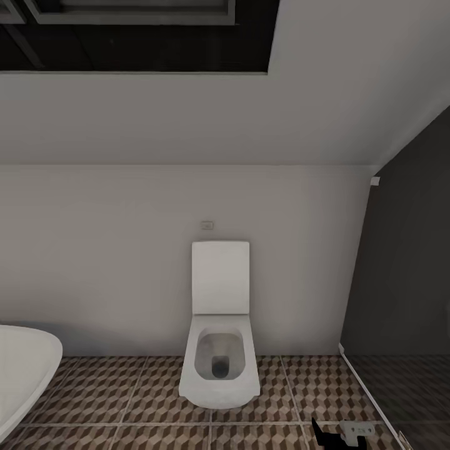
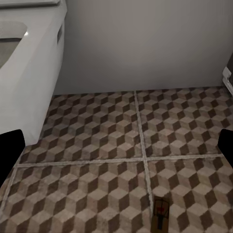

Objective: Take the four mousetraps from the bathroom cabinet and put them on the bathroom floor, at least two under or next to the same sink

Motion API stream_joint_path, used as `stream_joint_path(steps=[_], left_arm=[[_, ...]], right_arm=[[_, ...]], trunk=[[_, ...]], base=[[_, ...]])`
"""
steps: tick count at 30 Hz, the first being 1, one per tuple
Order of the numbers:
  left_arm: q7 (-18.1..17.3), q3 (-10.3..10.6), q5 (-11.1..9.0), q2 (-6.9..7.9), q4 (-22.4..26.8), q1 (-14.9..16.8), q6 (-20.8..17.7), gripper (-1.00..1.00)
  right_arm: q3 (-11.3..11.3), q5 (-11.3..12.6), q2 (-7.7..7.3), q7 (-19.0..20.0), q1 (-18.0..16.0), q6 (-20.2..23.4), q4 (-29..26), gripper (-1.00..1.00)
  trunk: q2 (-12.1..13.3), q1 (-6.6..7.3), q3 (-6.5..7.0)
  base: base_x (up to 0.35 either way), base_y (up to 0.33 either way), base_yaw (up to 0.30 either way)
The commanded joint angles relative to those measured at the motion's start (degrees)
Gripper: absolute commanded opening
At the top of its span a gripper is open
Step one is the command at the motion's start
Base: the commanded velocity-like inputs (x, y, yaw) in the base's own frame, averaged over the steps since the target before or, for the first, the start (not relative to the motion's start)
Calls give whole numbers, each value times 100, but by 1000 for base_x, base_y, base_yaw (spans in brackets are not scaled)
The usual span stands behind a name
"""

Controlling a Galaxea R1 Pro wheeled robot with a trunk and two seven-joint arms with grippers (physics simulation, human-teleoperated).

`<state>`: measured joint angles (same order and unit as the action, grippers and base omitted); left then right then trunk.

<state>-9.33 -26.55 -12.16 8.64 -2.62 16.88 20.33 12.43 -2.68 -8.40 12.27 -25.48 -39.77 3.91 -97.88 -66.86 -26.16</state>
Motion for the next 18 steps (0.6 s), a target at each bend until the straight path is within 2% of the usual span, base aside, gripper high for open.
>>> stream_joint_path(steps=[1, 2, 4, 6, 11, 18], left_arm=[[-48, 449, 47, 1, -102, 9, 21, 100], [-41, 858, 206, -1, -134, 9, 2, 100], [-37, 1160, 343, -10, -151, 2, -11, 100], [-36, 1315, 417, -17, -160, -5, -20, 100], [-30, 1440, 475, -11, -166, -15, -22, 100], [-33, 1480, 489, -30, -168, -18, -20, 100]], right_arm=[[49, -27, -4, 24, -10, -31, 23, 100], [49, -26, -4, 27, -10, -31, 24, 100], [49, -26, -4, 24, -10, -31, 25, 100], [49, -26, -4, 24, -10, -31, 24, 100], [49, -27, -4, 28, -10, -31, 24, 100], [49, -31, -4, 24, -10, -31, 23, 100]], trunk=[[-4, 0, -7], [-4, 0, -7], [-4, 0, -7], [-4, 0, -7], [-4, 0, -7], [-4, 0, -7]], base=[[0, 0, 0], [0, 0, 0], [0, 0, 0], [0, 0, 0], [0, 0, 0], [0, 0, 0]])
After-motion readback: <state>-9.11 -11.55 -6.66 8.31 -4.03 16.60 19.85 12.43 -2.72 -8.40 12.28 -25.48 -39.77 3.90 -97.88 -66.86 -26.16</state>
